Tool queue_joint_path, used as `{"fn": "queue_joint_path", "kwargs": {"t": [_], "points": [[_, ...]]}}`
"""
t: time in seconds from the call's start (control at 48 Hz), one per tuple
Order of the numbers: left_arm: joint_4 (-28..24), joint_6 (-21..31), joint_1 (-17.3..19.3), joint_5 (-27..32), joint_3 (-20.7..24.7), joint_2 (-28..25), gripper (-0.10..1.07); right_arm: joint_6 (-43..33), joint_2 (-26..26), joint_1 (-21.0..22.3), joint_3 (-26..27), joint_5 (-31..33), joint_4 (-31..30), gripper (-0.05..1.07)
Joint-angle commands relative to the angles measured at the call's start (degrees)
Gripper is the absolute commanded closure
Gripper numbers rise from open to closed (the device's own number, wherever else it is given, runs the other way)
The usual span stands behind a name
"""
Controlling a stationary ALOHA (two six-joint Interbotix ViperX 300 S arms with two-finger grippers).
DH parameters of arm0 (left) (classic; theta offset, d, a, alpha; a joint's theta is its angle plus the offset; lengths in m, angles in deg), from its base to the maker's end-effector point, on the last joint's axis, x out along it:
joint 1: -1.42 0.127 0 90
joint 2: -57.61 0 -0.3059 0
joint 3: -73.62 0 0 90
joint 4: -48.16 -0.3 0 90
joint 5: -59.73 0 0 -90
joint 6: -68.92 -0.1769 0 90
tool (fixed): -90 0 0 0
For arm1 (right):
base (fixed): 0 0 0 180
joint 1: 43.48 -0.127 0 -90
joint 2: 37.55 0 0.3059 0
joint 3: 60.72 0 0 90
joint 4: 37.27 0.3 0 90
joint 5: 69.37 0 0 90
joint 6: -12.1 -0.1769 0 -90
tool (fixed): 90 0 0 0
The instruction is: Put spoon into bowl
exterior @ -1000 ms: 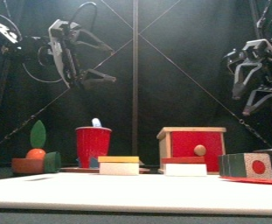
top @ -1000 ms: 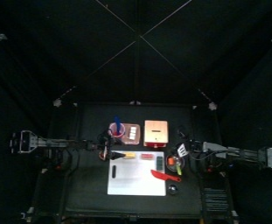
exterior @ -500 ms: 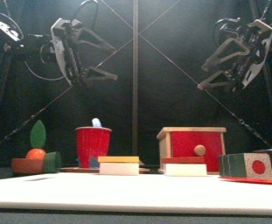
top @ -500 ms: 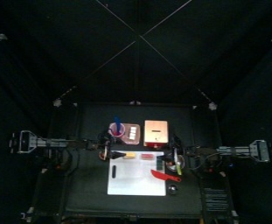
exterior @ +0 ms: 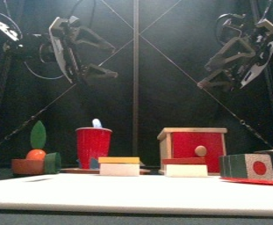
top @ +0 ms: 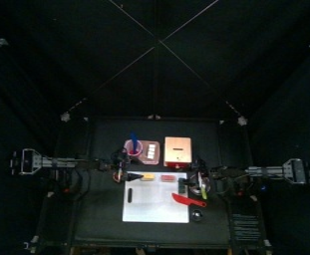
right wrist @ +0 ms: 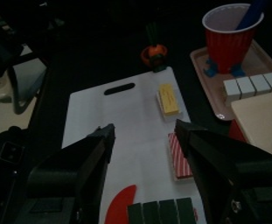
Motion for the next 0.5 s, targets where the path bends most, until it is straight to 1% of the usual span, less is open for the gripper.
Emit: {"fn": "queue_joint_path", "kwargs": {"t": [0.0,0.125,0.208,0.333,0.479], "points": [[0.79,-0.09,0.79,0.00,0.62,0.53,-0.05,-0.09,-0.09,0.09,0.18,0.62,-0.09,0.12],[1.41,-0.09,2.02,0.09,0.70,0.44,-0.05,-0.26,-0.26,0.09,-0.09,2.11,0.26,0.12],[2.20,0.00,4.31,0.18,0.79,0.26,-0.05,-0.18,-0.26,0.09,0.09,3.43,-0.09,0.12],[3.08,-0.09,6.15,0.18,0.97,0.26,-0.05,-0.09,-0.26,0.88,0.62,4.66,0.09,0.12],[3.08,-0.09,6.86,0.26,0.79,0.62,-0.05,-0.18,-0.18,2.02,0.79,4.92,0.18,0.12]]}}
